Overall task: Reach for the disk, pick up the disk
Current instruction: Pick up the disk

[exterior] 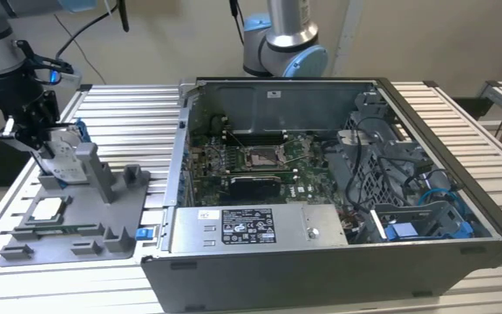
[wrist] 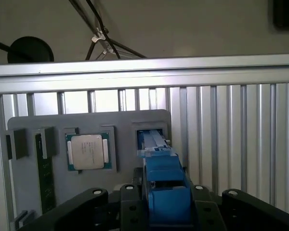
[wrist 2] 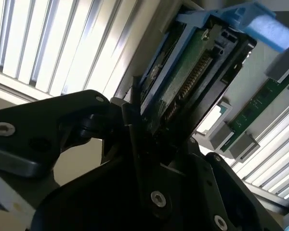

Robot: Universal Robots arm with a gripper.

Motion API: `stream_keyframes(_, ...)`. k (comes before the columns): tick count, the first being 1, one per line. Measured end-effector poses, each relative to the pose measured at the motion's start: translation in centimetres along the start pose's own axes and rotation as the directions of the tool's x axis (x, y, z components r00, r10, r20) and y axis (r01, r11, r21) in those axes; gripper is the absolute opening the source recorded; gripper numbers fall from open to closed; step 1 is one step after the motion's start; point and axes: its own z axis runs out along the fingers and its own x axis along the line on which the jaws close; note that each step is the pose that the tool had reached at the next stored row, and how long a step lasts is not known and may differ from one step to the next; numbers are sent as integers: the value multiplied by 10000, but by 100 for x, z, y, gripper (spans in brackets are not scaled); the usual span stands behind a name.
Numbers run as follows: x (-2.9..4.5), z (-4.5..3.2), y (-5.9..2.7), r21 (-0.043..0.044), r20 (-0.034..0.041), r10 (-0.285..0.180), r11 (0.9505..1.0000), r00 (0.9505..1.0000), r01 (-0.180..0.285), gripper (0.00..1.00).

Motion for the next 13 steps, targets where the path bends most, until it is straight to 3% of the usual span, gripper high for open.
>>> stream_keyframes(13,0,0,0,0,2,0,10000,10000,0,0)
